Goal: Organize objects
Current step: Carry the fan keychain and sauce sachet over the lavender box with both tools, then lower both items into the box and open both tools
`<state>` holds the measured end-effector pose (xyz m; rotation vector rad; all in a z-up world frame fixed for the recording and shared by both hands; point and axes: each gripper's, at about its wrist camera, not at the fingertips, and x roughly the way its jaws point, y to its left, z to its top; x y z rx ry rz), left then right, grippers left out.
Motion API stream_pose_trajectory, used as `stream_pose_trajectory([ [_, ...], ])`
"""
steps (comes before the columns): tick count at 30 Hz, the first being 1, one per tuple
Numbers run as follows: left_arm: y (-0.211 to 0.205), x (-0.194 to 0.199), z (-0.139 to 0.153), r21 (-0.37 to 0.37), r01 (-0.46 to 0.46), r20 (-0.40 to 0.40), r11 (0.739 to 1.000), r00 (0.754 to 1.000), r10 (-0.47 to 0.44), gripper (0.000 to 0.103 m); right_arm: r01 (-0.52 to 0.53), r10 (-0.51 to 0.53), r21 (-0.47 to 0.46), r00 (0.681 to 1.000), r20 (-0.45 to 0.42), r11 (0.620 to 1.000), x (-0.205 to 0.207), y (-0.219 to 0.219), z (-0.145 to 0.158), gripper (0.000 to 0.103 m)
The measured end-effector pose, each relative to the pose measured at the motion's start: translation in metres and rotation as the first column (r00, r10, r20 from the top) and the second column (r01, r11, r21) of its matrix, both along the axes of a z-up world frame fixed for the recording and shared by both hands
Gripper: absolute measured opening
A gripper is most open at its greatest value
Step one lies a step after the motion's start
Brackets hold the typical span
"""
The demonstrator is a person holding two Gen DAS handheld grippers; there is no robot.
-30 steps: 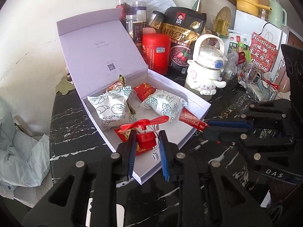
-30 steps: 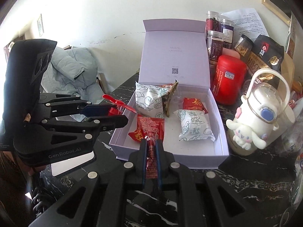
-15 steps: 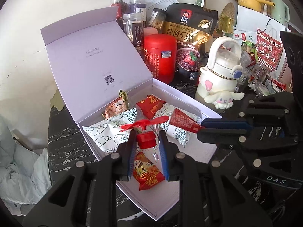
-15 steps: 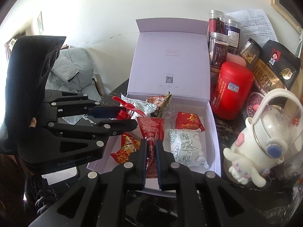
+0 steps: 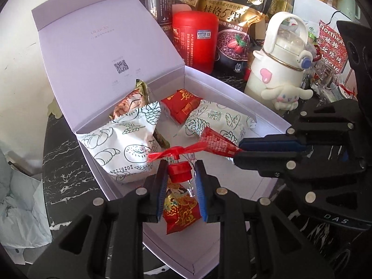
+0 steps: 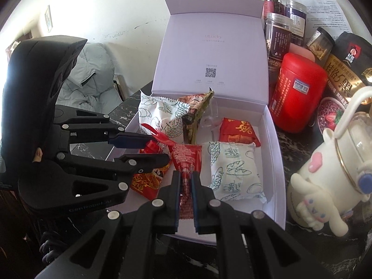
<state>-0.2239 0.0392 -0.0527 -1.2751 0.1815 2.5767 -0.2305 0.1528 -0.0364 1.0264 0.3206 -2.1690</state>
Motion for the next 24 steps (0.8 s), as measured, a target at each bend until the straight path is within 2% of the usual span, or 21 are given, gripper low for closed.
stream_pose_trajectory([
  [12,-0.004,-0.01,-0.015,-0.025,-0.051,0.102,0.998,0.993,0.053,0.022,-0.011,0.01,0.022,0.998,0.061,1.0,-0.003,-0.002,-0.017,0.008],
  [24,-0.004,-0.017,-0.023,-0.05,-0.061,0.138,0.997,0.988,0.067,0.022,0.004,-0.011,0.061,0.993,0.119,0.998,-0.015,-0.006,-0.029,0.008],
])
